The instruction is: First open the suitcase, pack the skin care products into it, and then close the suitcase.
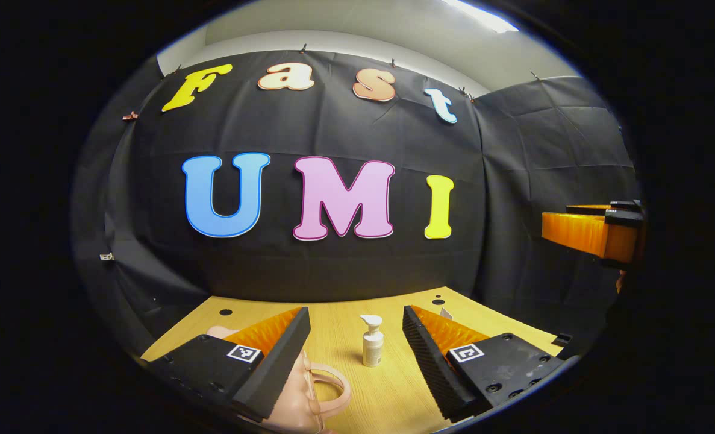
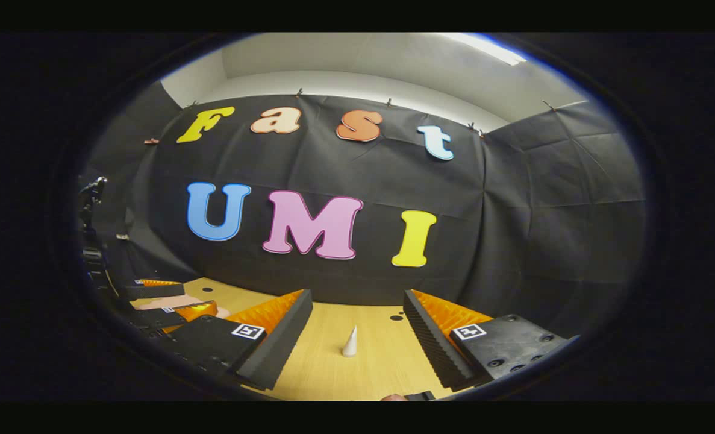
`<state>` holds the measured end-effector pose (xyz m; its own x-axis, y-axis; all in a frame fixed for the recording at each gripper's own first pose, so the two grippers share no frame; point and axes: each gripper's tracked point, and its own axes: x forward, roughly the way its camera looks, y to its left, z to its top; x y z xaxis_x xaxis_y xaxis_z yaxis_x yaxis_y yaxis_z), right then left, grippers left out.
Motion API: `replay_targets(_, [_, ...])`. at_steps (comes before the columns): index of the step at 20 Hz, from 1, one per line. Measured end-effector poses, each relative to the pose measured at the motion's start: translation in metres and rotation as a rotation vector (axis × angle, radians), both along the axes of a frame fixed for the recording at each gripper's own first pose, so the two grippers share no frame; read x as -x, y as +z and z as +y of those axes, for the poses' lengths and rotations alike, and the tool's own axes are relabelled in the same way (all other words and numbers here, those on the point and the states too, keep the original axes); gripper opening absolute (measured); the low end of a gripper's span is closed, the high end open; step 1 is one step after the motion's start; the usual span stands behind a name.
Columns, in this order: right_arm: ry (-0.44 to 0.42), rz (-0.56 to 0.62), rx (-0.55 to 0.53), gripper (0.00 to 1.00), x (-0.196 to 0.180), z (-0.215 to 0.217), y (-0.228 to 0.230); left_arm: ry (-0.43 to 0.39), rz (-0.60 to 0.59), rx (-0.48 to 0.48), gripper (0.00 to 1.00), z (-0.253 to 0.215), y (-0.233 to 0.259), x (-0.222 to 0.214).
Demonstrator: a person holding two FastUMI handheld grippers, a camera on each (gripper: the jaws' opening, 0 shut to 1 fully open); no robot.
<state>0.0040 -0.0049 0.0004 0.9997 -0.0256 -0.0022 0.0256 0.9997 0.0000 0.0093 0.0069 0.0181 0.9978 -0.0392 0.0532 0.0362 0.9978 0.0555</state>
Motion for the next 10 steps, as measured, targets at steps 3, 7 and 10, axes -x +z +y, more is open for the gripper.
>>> replay_targets(3, [0.001,-0.001,-0.015,0.96,0.000,0.004,-0.002,0.011,-0.014,0.010,0.98,0.007,0.009,0.005])
replay_targets(7, [0.000,0.008,-0.033,0.97,0.001,0.007,-0.008,0.020,-0.020,0.031,0.98,0.015,0.013,0.011])
replay_targets(10, [-0.006,0.024,-0.037,0.97,0.000,0.008,-0.015,0.010,0.014,0.024,0.98,0.014,-0.001,0.010])
